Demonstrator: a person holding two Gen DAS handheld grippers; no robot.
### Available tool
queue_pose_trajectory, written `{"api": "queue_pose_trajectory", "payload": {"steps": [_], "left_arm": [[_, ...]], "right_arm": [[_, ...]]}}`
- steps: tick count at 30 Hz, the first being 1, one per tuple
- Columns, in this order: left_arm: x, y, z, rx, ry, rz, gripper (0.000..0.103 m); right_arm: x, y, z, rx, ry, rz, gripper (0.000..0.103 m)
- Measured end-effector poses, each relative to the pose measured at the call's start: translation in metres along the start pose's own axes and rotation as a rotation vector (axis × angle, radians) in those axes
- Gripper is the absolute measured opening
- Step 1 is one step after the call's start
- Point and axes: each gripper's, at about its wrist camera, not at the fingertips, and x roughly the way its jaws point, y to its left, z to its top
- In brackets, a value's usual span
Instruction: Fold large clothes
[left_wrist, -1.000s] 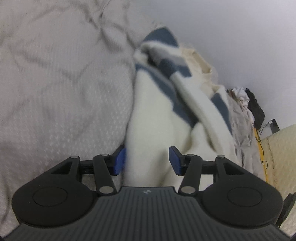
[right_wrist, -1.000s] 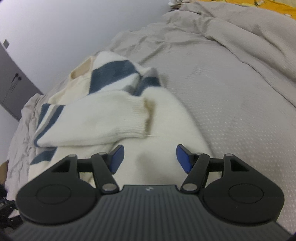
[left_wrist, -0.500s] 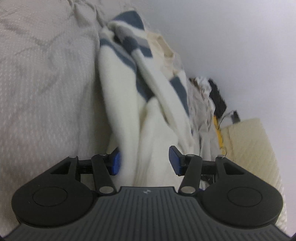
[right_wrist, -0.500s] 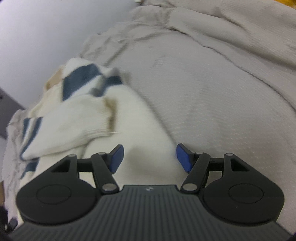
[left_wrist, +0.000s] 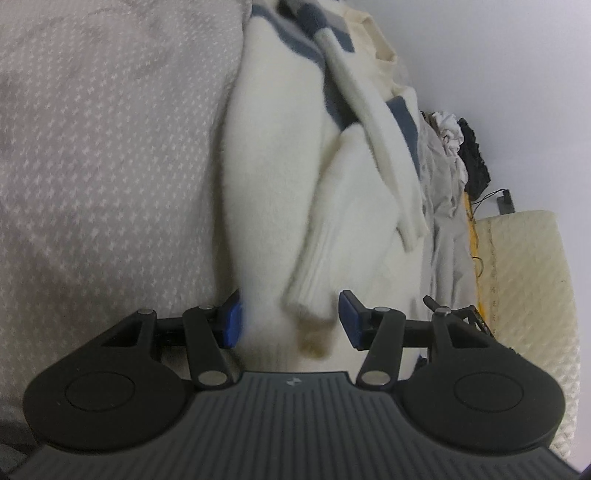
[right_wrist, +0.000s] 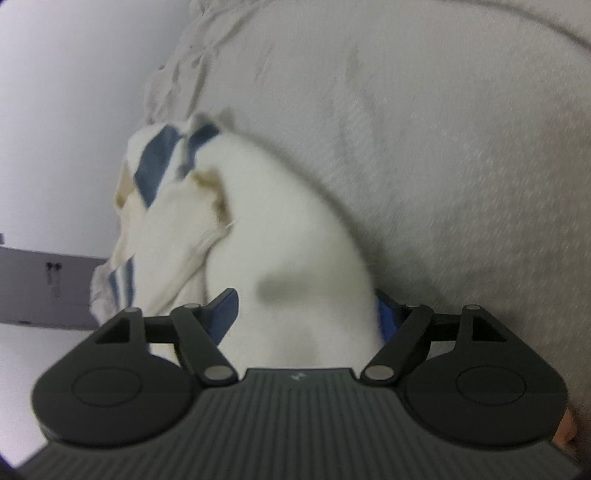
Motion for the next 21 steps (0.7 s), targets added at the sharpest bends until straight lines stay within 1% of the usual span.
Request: {"api": "queue_pose_trajectory", "payload": {"steps": [2, 4, 6, 8, 10, 11, 13, 16, 17, 19, 21], "left_arm": [[-0.005, 0.002, -0.003, -0.006, -0.002, -0.035, 0.059], [-0.014, 0.003, -0.008, -0.006, -0.019, -0.094, 0.059], [-0.023, 0.003, -0.011, -0.002, -0.053, -0.18, 0.059], [-0.026, 0.002, -0.013, 0.01, -0.055, -0.199, 0.059], [-0.024, 0.001, -0.015, 0.014, -0.051, -0.193, 0.059], [-0.02, -0.001, -0.016, 0.018, -0.045, -0.184, 0.059], [-0.014, -0.004, -0.017, 0.02, -0.029, -0.142, 0.059], [-0.007, -0.002, -0.018, 0.009, -0.005, -0.067, 0.059], [-0.005, -0.001, -0.019, 0.004, 0.0, -0.05, 0.059], [0.0, 0.0, -0.02, 0.01, 0.019, -0.02, 0.061], [0.003, -0.003, -0.021, 0.035, 0.033, -0.002, 0.062]], "right_arm": [[0.0, 0.002, -0.005, 0.001, 0.038, 0.051, 0.077], [-0.001, 0.005, -0.01, -0.005, 0.074, 0.102, 0.076], [-0.005, 0.012, -0.015, -0.035, 0.084, 0.147, 0.076], [-0.013, 0.017, -0.017, -0.072, 0.068, 0.17, 0.068], [-0.016, 0.019, -0.019, -0.083, 0.059, 0.206, 0.053], [-0.018, 0.02, -0.02, -0.085, 0.059, 0.222, 0.05], [-0.02, 0.021, -0.021, -0.084, 0.052, 0.27, 0.043], [-0.023, 0.026, -0.019, -0.106, 0.052, 0.328, 0.043], [-0.02, 0.027, -0.018, -0.114, 0.055, 0.334, 0.043], [-0.018, 0.028, -0.019, -0.127, 0.055, 0.311, 0.043], [-0.013, 0.028, -0.019, -0.14, 0.051, 0.232, 0.043]]}}
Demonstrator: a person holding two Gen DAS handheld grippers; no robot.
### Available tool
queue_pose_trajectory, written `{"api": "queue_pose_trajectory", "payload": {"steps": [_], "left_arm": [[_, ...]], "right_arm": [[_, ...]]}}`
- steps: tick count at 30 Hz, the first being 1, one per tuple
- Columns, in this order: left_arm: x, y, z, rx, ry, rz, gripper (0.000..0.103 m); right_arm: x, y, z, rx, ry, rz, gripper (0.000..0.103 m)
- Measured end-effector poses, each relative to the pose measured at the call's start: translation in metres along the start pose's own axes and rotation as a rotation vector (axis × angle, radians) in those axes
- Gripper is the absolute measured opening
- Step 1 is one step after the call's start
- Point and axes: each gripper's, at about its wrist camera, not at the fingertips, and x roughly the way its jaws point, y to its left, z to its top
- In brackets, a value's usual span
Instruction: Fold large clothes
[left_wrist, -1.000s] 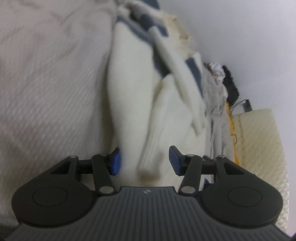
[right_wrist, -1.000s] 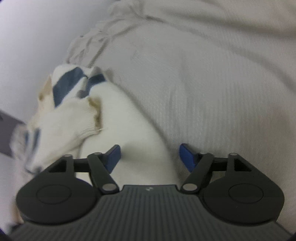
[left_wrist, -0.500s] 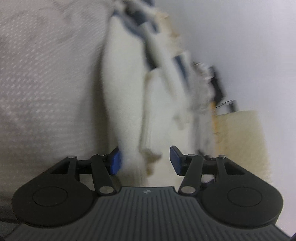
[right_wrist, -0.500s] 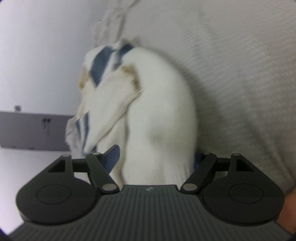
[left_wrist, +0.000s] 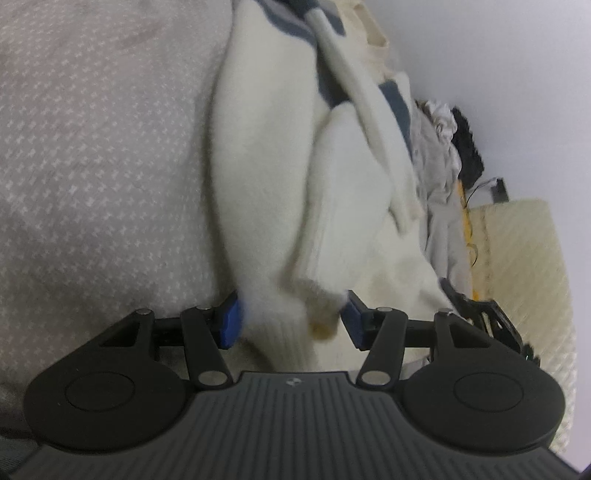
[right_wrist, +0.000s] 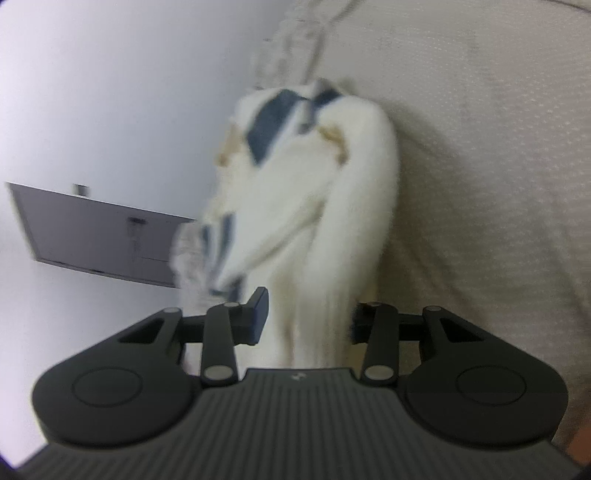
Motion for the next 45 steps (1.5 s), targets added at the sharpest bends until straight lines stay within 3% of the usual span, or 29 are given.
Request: {"api": "queue_pose_trajectory", "payload": {"steps": [2, 4, 5, 7, 9, 11, 19, 24, 29, 40, 45], "left_arm": [[0.005, -0.005, 0.002, 0.026, 0.015, 0.015, 0.063], [0.009, -0.009, 0.002, 0.047, 0.039, 0.019, 0.063], [0.011, -0.013, 0.002, 0.06, 0.063, 0.016, 0.061], [0.012, -0.018, 0.002, 0.078, 0.077, 0.008, 0.043], [0.003, -0.02, 0.002, 0.082, 0.021, 0.016, 0.026], [-0.009, -0.016, 0.001, 0.05, -0.038, -0.016, 0.022], [-0.076, -0.02, 0.013, 0.0, -0.251, -0.196, 0.018], [-0.113, -0.043, 0.02, 0.034, -0.349, -0.277, 0.017], [-0.158, -0.047, 0.015, 0.048, -0.394, -0.316, 0.017], [-0.246, -0.054, -0.06, 0.123, -0.393, -0.347, 0.017], [-0.262, -0.064, -0.078, 0.165, -0.408, -0.379, 0.017]], "right_arm": [[0.006, -0.003, -0.003, -0.008, -0.004, -0.093, 0.042], [0.01, -0.002, -0.005, -0.026, -0.001, -0.126, 0.024], [0.009, -0.002, -0.005, -0.033, -0.005, -0.125, 0.022], [0.007, 0.0, -0.003, -0.034, -0.009, -0.106, 0.014], [0.001, 0.0, 0.0, -0.03, -0.006, -0.069, 0.013], [-0.007, 0.004, 0.003, -0.033, -0.018, -0.036, 0.012], [-0.037, 0.045, 0.015, -0.152, -0.046, 0.121, 0.011], [-0.059, 0.078, 0.014, -0.252, -0.049, 0.213, 0.011], [-0.084, 0.105, 0.0, -0.33, -0.043, 0.291, 0.011], [-0.159, 0.121, -0.046, -0.41, -0.057, 0.37, 0.011], [-0.184, 0.121, -0.058, -0.409, -0.087, 0.378, 0.011]]}}
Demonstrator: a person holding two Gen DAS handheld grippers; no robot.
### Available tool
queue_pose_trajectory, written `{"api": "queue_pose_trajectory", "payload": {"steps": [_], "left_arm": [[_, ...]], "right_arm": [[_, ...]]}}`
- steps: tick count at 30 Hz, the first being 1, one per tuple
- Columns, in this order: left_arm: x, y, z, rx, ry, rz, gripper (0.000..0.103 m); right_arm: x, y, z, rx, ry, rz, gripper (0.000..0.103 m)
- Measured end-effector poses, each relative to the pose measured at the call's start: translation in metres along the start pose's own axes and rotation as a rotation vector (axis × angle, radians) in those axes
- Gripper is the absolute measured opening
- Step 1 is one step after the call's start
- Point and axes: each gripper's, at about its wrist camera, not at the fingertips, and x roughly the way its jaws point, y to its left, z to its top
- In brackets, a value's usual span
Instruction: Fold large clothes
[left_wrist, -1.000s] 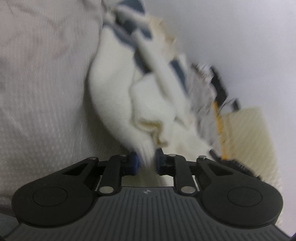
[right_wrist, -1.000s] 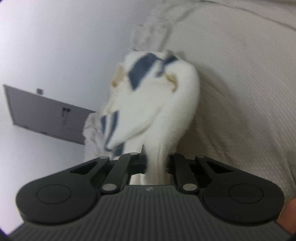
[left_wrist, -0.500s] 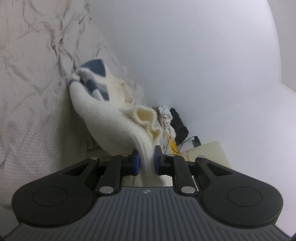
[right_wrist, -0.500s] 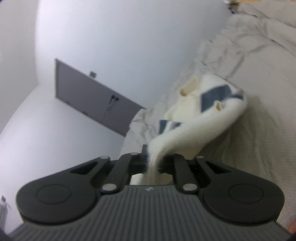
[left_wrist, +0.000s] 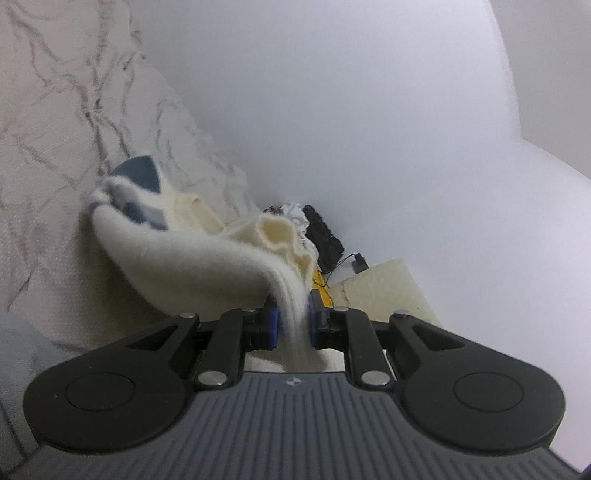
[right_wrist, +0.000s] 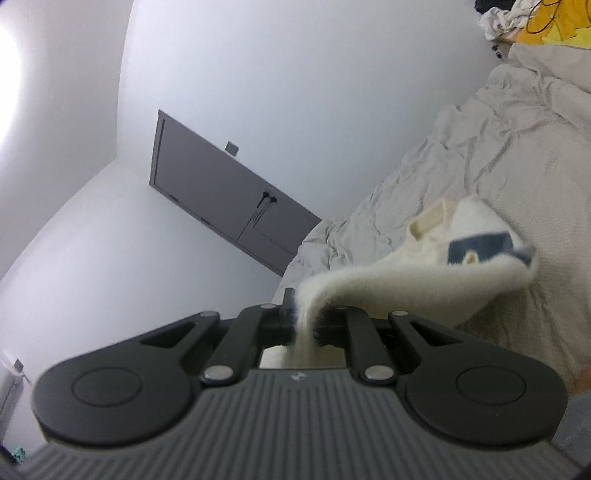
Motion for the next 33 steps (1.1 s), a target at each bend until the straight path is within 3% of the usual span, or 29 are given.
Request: {"api": "queue_pose_trajectory", "payload": {"steps": [5, 13, 18, 23, 33], "left_arm": [[0.032, -0.006, 0.017, 0.023, -0.02, 0.021, 0.017], [0.13, 0.018, 0.097, -0.018, -0.075, 0.072, 0.018], [0.209, 0.057, 0.143, -0.035, -0.094, 0.136, 0.018], [0.282, 0.115, 0.168, -0.02, -0.072, 0.217, 0.018], [0.365, 0.202, 0.184, 0.021, -0.002, 0.259, 0.018]], "right_arm": [[0.019, -0.019, 0.016, 0.029, -0.022, -0.047, 0.011], [0.098, -0.039, 0.068, 0.037, -0.051, -0.126, 0.011], [0.161, -0.059, 0.093, 0.033, -0.101, -0.211, 0.011], [0.217, -0.108, 0.102, 0.072, -0.12, -0.286, 0.011], [0.278, -0.192, 0.109, 0.142, -0.07, -0.349, 0.011]]}}
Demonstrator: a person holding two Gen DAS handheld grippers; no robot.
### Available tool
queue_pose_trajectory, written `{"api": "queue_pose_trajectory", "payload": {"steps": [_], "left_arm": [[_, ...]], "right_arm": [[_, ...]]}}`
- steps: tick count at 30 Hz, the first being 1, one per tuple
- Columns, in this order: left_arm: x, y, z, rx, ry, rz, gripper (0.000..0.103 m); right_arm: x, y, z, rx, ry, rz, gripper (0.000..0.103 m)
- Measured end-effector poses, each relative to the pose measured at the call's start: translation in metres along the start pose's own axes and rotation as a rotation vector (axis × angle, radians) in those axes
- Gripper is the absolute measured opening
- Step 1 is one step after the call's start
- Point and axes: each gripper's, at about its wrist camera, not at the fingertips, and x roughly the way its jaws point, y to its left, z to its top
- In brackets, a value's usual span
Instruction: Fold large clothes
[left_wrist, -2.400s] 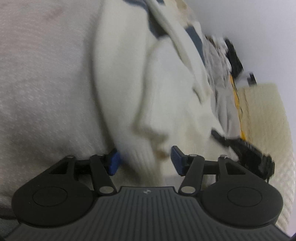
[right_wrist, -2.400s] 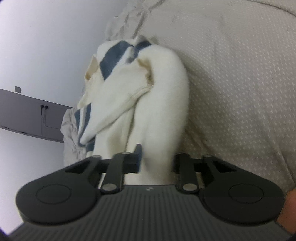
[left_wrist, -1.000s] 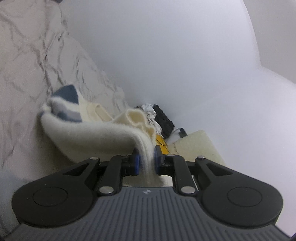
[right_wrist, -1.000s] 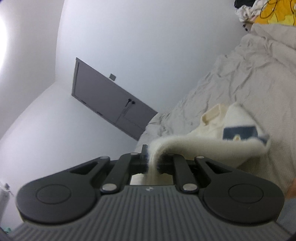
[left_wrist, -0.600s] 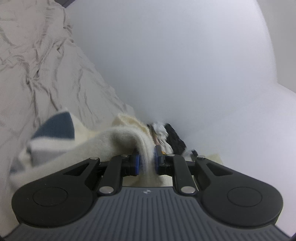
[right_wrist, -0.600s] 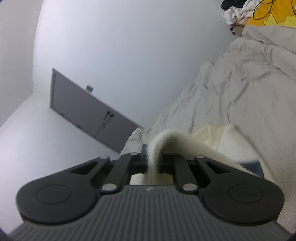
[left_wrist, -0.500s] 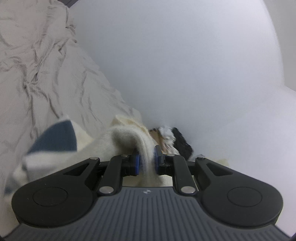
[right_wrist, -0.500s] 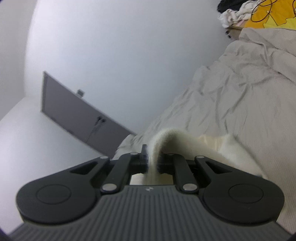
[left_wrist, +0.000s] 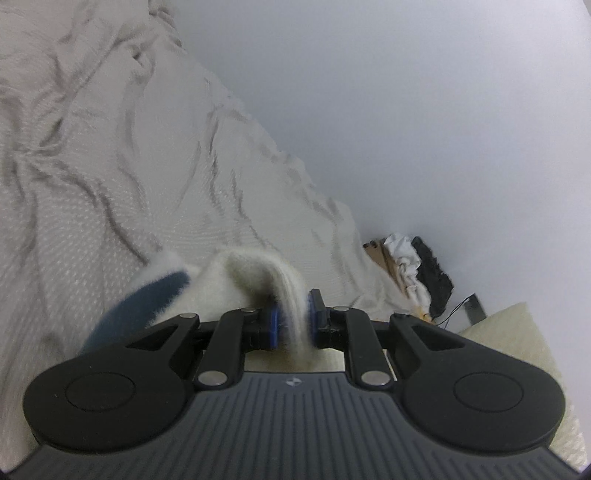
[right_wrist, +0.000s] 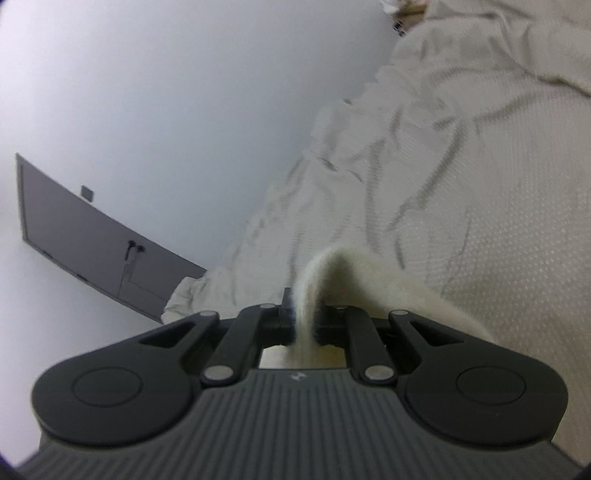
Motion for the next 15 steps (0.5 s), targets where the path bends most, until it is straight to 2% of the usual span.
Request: {"api": "queue_pose_trajectory", "payload": {"steps": [8, 14, 15], "left_arm": [[0.033, 0.029, 0.002, -0.005, 0.035, 0.033, 0.018], [0.025, 0.018, -0.003, 0.054, 0.031, 0.034, 0.018], [0.023, 0.013, -0.004, 0.077, 0.031, 0.034, 0.023]], "right_arm": [[0.045, -0.034, -0.007, 0.02, 0.052, -0.063, 0.011], [0.04, -0.03, -0.012, 0.003, 0.048, -0.069, 0.012], [0.037, -0.028, -0.012, -0.002, 0.048, -0.066, 0.013]]}}
